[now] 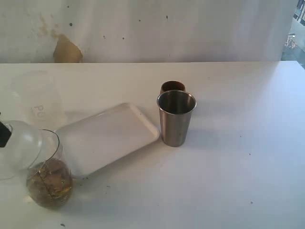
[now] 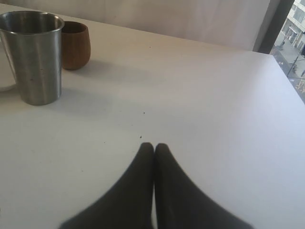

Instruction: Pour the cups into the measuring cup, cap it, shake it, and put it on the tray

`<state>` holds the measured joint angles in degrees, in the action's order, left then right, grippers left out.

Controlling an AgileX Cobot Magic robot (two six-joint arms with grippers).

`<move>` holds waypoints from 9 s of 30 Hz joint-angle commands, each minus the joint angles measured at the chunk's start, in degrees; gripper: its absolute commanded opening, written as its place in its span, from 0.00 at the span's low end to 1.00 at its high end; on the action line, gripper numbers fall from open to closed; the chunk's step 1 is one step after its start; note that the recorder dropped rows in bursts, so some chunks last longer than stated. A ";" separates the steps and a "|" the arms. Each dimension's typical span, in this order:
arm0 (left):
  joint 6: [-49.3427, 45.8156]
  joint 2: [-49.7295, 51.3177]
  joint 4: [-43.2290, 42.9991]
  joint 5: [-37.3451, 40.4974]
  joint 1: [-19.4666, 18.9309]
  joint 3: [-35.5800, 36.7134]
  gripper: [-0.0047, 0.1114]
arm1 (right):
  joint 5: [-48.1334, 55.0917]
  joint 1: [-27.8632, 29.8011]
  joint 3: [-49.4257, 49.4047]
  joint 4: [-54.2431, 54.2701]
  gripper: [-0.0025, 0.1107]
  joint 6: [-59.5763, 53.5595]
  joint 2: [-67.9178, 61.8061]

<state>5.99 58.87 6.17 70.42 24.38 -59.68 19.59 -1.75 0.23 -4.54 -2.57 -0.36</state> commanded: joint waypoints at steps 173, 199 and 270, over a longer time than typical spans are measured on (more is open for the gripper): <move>-9.50 4.40 -3.16 -18.26 0.30 4.98 0.26 | -0.16 0.12 -0.23 0.04 0.02 1.76 0.36; -13.72 4.51 -0.86 -14.25 0.30 3.37 0.58 | -0.16 0.12 -0.23 0.04 0.02 2.10 0.36; -13.76 4.41 -0.20 -20.24 0.30 2.74 0.59 | -0.16 0.12 -0.23 0.04 0.02 2.10 0.36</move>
<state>-7.83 63.30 5.14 48.64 24.48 -54.49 19.59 -1.75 0.23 -4.54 -0.74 -0.36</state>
